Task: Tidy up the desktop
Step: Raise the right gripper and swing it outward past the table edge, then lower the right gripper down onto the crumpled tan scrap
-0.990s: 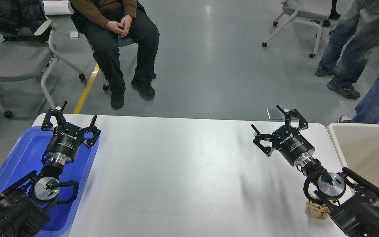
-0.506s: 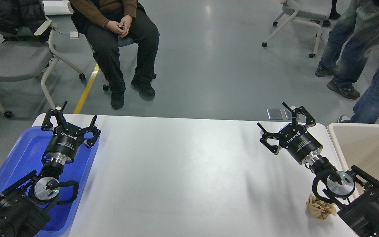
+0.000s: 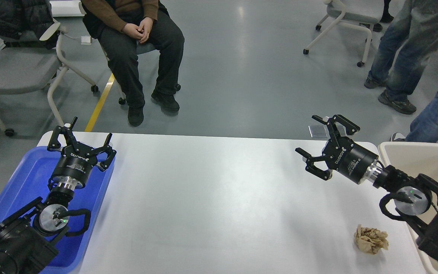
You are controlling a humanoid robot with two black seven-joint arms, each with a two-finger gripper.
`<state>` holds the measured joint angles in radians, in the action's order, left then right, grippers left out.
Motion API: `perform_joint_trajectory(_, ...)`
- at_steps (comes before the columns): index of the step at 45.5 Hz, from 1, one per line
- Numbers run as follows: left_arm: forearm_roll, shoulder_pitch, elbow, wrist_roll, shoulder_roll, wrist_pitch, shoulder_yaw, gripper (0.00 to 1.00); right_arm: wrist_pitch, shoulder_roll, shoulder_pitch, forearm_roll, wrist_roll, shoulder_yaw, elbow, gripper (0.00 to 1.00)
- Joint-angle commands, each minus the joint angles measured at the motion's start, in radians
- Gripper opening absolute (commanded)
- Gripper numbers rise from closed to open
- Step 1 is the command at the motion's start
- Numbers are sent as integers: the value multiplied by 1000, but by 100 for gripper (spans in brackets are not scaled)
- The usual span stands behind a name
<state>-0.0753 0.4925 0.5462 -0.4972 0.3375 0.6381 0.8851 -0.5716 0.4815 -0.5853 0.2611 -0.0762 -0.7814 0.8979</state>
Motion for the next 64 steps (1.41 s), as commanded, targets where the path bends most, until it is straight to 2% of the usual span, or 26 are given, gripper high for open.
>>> perform_joint_trajectory(1,0,0,0,0,0,-1,0,100,-2,144,-57,305,1,31,76,100)
perform_joint_trajectory(9,0,0,0,0,0,0,0,100,-27,304,-111,596,-2,66,142,100)
perform_joint_trajectory(14,0,0,0,0,0,0,0,100,-42,385,-165,644,-2,138,162,100)
perform_joint_trajectory(19,0,1,0,0,0,0,0,100,-40,495,-214,704,-4,290,219,100)
perform_joint_trajectory(30,0,0,0,0,0,2,0,100,-5,588,-214,888,-10,465,253,99)
perform_joint_trajectory(33,2,0,0,0,0,3,1,100,50,592,-212,922,-16,513,266,98)
perform_joint_trajectory(43,2,0,0,0,0,3,0,100,347,575,-211,1101,-36,732,289,98)
perform_joint_trajectory(47,2,0,0,2,0,3,0,100,424,554,-212,1136,-36,806,305,98)
perform_joint_trajectory(53,2,0,0,0,0,3,0,100,475,513,-212,1147,-36,863,302,98)
perform_joint_trajectory(64,2,0,0,0,0,3,0,100,481,490,-202,1146,-36,867,299,98)
